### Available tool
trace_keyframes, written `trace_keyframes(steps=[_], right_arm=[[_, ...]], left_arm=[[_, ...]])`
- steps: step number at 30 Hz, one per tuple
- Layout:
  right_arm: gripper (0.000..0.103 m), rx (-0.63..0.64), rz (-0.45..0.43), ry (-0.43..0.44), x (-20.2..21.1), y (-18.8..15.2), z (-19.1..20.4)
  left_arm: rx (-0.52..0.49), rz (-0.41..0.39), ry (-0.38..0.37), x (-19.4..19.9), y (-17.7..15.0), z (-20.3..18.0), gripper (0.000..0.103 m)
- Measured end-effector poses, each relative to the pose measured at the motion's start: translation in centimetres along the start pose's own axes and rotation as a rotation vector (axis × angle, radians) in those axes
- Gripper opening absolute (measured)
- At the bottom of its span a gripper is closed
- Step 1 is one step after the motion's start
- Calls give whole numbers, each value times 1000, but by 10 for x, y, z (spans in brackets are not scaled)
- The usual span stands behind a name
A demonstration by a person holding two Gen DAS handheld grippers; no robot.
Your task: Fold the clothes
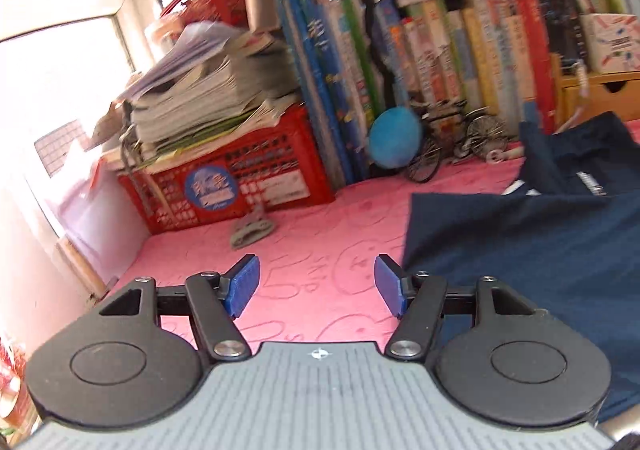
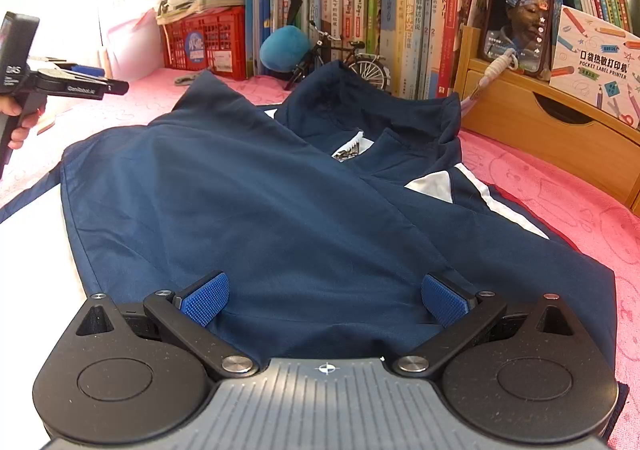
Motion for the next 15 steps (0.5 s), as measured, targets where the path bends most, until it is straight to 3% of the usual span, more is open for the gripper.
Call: trace_keyframes(steps=[4, 8, 10, 12, 15], right_arm=[[103, 0, 0, 0, 0, 0, 0], [103, 0, 0, 0, 0, 0, 0], [103, 0, 0, 0, 0, 0, 0], [103, 0, 0, 0, 0, 0, 0], [103, -1, 0, -1, 0, 0, 0]], left_arm=[[-22, -25, -194, 11, 6, -51, 65], [-55, 15, -268, -3, -9, -81, 67], [-100, 60, -207, -15, -23, -78, 67], [-107, 61, -170, -19, -34, -63, 75], [-72, 120, 14, -24, -46, -13, 75]])
Point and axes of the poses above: each gripper's, at about its wrist camera, not at the fingertips, and x roughly against the way its jaws point, z to its left, y to its top, the point moved 8 cm from there along -x, roughly the way its jaws point, and after that the axes turned 14 degrees about -y, right-handed, at the moved point
